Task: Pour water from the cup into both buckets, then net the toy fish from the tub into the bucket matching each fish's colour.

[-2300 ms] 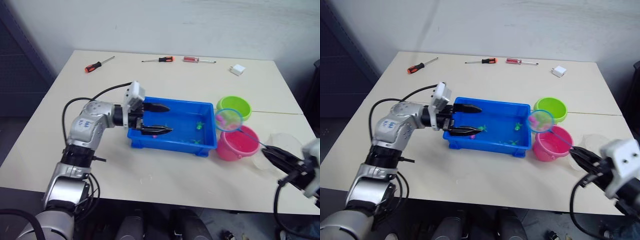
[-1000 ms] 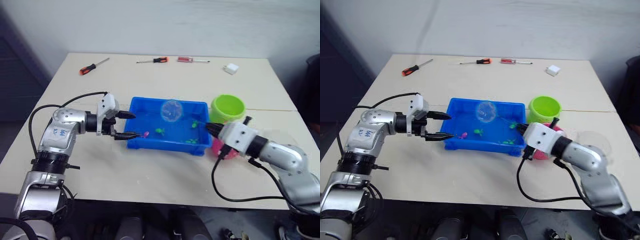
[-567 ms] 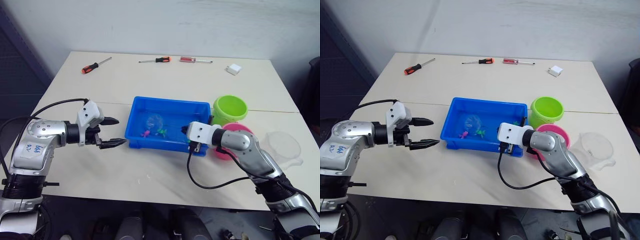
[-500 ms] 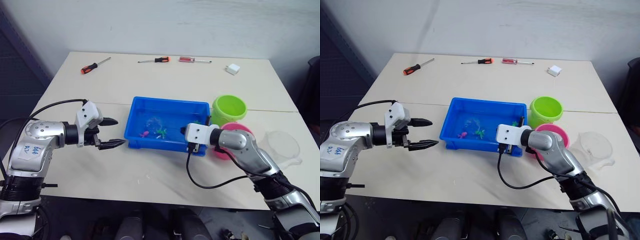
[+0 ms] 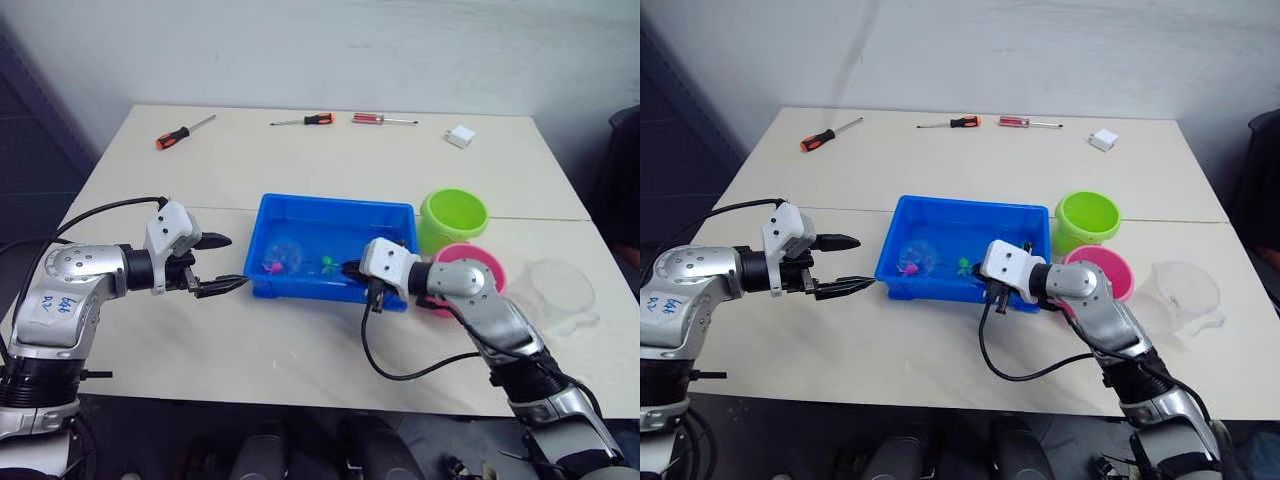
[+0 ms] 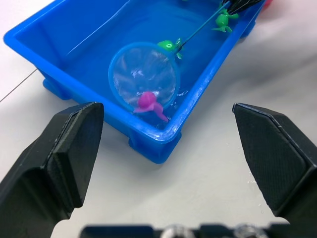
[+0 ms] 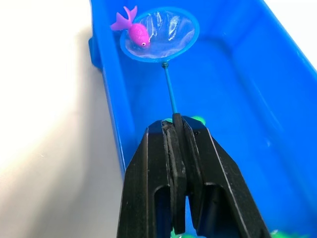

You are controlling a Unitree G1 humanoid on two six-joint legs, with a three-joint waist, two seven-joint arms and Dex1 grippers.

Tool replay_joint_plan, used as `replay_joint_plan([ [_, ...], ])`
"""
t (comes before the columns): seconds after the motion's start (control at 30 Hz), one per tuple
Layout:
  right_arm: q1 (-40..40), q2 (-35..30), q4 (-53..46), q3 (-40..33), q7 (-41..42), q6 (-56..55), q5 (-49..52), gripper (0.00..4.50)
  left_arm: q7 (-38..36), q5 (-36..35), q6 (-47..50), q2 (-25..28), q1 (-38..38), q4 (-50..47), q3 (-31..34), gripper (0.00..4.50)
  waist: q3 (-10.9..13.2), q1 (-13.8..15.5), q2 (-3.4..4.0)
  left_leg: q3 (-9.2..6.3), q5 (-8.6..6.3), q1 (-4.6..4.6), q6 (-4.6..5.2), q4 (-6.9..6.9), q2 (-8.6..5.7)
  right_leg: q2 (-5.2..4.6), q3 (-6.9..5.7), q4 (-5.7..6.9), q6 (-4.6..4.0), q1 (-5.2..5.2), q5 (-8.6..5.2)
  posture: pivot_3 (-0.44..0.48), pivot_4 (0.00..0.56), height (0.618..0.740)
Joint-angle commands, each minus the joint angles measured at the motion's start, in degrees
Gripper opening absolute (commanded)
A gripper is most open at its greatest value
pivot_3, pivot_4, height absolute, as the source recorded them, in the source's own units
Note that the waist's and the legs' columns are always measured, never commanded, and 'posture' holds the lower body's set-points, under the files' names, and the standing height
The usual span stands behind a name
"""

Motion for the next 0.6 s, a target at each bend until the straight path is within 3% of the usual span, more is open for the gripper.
replay_joint_plan([
  [0.03, 2.2, -1.3, -7.3, -7.2, -0.6, 9.8, 6.6, 0.00, -1.0, -2.3, -0.4, -1.6, -4.5, 2.6, 0.1, 4.49, 0.0, 0.1, 0.00, -0.02, 0.00, 0.00, 0.00, 0.00, 0.00, 0.00, -0.01, -0.02, 0.00, 0.01, 0.00, 0.000, 0.150, 0.740],
  [0.2, 7.6, -2.0, -16.8, -16.3, -3.9, 20.1, 12.4, 0.00, -2.7, -6.2, 1.4, -6.0, -10.6, 5.2, -0.9, 4.49, 0.0, 0.3, 0.00, -0.07, 0.00, -0.05, 0.01, 0.00, -0.01, -0.01, -0.06, -0.05, 0.00, 0.01, 0.00, 0.000, 0.150, 0.740],
  [0.43, 20.7, -3.2, -36.1, -36.0, -9.1, 33.2, 22.8, 0.00, -7.5, -6.6, -0.1, -13.0, -18.9, 10.0, -7.4, 4.49, 0.0, 1.5, 0.01, -0.15, 0.02, -0.43, -0.05, 0.09, -0.02, 0.00, -0.15, 0.01, 0.02, -0.19, 0.01, 0.000, 0.150, 0.740],
  [0.6, 35.0, -1.3, -48.3, -57.0, -10.0, 37.5, 28.5, 0.00, -11.9, -6.6, -1.7, -18.8, -24.0, 13.2, -12.2, 4.49, 0.0, 1.8, 0.02, -0.18, 0.01, -0.41, -0.04, 0.05, -0.02, 0.04, -0.16, 0.00, 0.02, -0.18, 0.01, 0.000, 0.150, 0.740],
])
